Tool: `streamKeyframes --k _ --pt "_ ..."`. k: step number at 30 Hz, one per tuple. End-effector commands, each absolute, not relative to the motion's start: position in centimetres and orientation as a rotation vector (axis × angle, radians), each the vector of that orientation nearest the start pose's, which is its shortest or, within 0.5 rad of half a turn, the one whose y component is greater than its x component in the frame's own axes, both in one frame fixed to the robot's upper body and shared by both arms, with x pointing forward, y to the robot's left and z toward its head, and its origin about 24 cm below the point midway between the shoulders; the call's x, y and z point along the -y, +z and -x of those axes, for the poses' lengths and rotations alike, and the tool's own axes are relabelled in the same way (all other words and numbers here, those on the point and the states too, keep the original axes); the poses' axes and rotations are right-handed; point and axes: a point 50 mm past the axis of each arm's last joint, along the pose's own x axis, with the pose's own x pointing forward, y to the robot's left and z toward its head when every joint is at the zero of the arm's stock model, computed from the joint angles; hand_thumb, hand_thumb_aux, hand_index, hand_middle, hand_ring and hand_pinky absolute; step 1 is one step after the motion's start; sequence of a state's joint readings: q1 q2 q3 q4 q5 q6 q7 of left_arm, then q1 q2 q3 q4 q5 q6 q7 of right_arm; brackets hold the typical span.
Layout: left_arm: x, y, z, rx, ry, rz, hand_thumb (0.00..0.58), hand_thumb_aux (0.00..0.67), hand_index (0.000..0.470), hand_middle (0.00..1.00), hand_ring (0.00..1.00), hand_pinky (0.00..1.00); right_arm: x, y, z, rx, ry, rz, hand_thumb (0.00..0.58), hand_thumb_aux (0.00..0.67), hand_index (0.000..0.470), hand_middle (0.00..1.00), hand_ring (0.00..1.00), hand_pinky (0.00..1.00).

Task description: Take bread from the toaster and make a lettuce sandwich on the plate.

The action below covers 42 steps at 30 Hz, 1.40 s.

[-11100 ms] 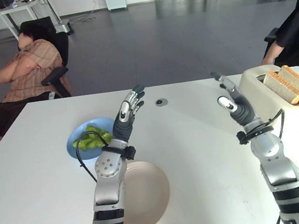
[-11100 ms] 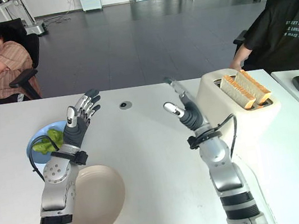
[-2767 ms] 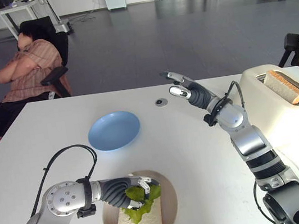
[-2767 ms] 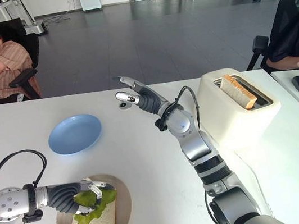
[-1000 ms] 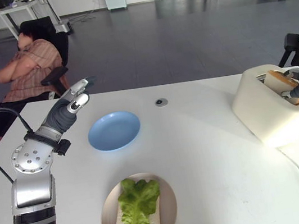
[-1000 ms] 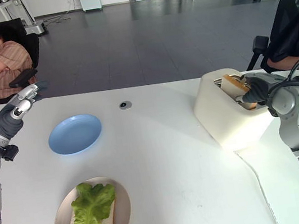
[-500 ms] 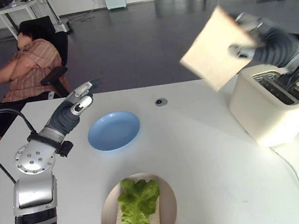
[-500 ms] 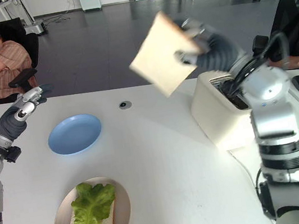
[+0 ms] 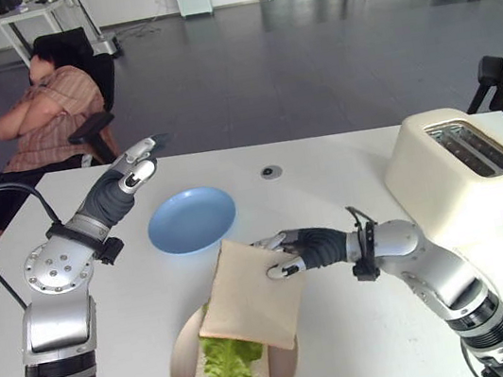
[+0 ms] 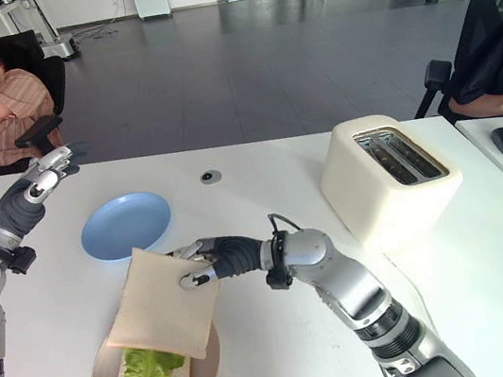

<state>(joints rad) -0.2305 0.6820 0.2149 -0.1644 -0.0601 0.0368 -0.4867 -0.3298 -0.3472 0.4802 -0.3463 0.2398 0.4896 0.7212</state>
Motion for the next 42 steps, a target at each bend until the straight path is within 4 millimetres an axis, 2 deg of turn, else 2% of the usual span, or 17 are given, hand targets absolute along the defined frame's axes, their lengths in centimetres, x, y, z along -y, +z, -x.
streamKeyframes --k 1,3,6,21,22,23,24,25,26,27,28,33,38,42 --pt "-25.2 19.2 -27.1 0.268 -0.297 -0.683 0.0 0.0 0.0 0.0 0.0 0.0 2.2 9.6 -22.5 -0.125 1.358 0.267 0.58 0.67 0.47 0.0 0.0 0.0" --pt "-25.3 19.1 -26.8 0.265 -0.288 -0.684 0.0 0.0 0.0 0.0 0.0 0.0 1.1 8.7 -22.0 -0.151 1.399 0.277 0.58 0.67 0.47 0.0 0.0 0.0" --pt "-25.2 19.0 -26.7 0.262 -0.291 -0.682 0.0 0.0 0.0 0.0 0.0 0.0 0.4 7.3 -21.7 -0.189 1.416 0.311 0.58 0.67 0.47 0.0 0.0 0.0" --pt "-25.0 19.0 -26.7 0.262 -0.294 -0.68 0.0 0.0 0.0 0.0 0.0 0.0 0.2 4.2 -22.5 -0.24 1.393 0.43 0.58 0.67 0.47 0.0 0.0 0.0" --pt "-25.0 19.0 -26.7 0.262 -0.294 -0.68 0.0 0.0 0.0 0.0 0.0 0.0 0.2 4.1 -22.4 -0.228 1.403 0.45 0.567 0.57 0.4 0.0 0.0 0.0" --pt "-25.0 19.0 -26.7 0.262 -0.294 -0.68 0.0 0.0 0.0 0.0 0.0 0.0 0.2 4.1 -22.4 -0.218 1.408 0.461 0.443 0.344 0.241 0.0 0.0 0.0" --pt "-25.0 19.0 -26.7 0.262 -0.294 -0.679 0.0 0.0 0.0 0.0 0.0 0.0 0.2 4.2 -22.5 -0.203 1.411 0.473 0.209 0.134 0.094 0.0 0.0 0.0" --pt "-25.0 19.0 -26.7 0.262 -0.294 -0.679 0.0 0.0 0.0 0.0 0.0 0.0 0.2 4.4 -22.6 -0.192 1.404 0.475 0.183 0.116 0.081 0.0 0.0 0.0" --pt "-25.0 19.0 -26.7 0.262 -0.293 -0.679 0.0 0.0 0.0 0.0 0.0 0.0 0.3 4.5 -22.9 -0.181 1.397 0.478 0.234 0.152 0.107 0.0 0.0 0.0" --pt "-25.0 19.0 -26.7 0.262 -0.292 -0.679 0.0 0.0 0.0 0.0 0.0 0.0 0.3 4.7 -23.1 -0.172 1.391 0.48 0.23 0.15 0.105 0.0 0.0 0.0" --pt "-25.0 19.0 -26.7 0.262 -0.293 -0.679 0.0 0.0 0.0 0.0 0.0 0.0 0.4 5.0 -23.3 -0.159 1.382 0.482 0.009 0.005 0.004 0.0 0.0 0.0" --pt "-24.6 18.7 -26.5 0.252 -0.329 -0.678 0.0 0.0 0.0 0.0 0.0 0.0 0.7 7.1 -24.7 -0.074 1.33 0.474 0.0 0.0 0.0 0.0 0.0 0.0" --pt "-21.3 17.2 -24.9 0.223 -0.622 -0.651 0.0 0.0 0.0 0.0 0.0 0.0 1.5 10.5 -26.7 0.049 1.215 0.431 0.0 0.0 0.0 0.0 0.0 0.0" --pt "-20.0 15.3 -23.1 0.134 -0.859 -0.559 0.0 0.0 0.0 0.0 0.0 0.0 4.0 13.7 -28.3 0.115 1.095 0.35 0.0 0.0 0.0 0.0 0.0 0.0"
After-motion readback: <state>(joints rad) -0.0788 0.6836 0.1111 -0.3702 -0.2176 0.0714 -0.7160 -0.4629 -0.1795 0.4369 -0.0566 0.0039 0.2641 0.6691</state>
